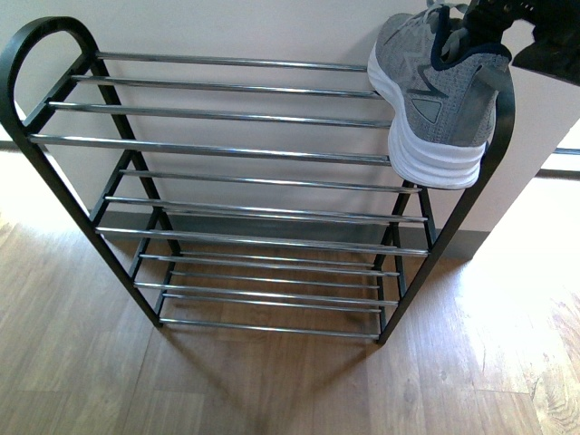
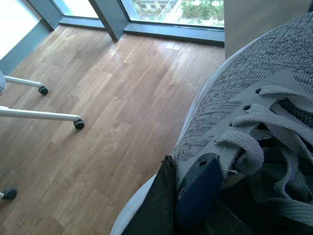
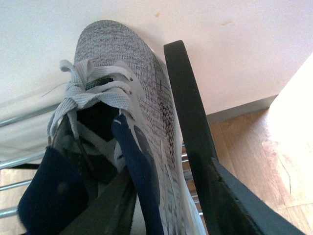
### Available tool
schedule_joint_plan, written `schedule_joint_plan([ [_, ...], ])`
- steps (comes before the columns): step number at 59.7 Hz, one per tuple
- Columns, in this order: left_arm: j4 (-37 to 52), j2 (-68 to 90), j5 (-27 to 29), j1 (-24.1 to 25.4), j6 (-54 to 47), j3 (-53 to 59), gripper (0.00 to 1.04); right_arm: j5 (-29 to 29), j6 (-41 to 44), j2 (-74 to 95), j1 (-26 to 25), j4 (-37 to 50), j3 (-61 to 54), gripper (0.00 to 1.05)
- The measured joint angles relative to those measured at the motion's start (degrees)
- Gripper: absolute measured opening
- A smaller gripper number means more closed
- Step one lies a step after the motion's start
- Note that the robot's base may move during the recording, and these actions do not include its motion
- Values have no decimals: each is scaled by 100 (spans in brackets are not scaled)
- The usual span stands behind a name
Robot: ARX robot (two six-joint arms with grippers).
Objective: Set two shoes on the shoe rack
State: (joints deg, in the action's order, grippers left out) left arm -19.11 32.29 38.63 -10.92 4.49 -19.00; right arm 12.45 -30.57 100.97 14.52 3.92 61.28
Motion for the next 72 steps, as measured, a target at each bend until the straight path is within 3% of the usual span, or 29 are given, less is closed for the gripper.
schedule_joint_plan([
  [8, 0, 0, -2, 0, 0, -2, 1, -514, -24, -811, -186, -638, -260, 77],
  [13, 0, 0, -2, 0, 0, 0, 1, -455, 214, -1449, -483, -765, -595, 95],
  [23, 0, 0, 4, 0, 0, 0, 1, 125, 1099, -2243, -1187, -168, -1165, 95],
  [25, 0, 0, 0, 0, 0, 0, 1, -39, 1364, -2310, -1318, 157, -1303, 93],
  [31, 0, 0, -4, 0, 0, 0, 1, -1078, 2302, -2546, -1486, 2562, -2332, 77],
  [38, 0, 0, -15, 0, 0, 0, 1, -1274, 2745, -2802, -1436, 3801, -3198, 59],
  [60, 0, 0, 0, 0, 0, 0, 1, -1250, 3010, -3884, -1453, 4183, -4586, 1],
  [72, 0, 0, 4, 0, 0, 0, 1, -1248, 3027, -4583, -1453, 4085, -5139, 1],
])
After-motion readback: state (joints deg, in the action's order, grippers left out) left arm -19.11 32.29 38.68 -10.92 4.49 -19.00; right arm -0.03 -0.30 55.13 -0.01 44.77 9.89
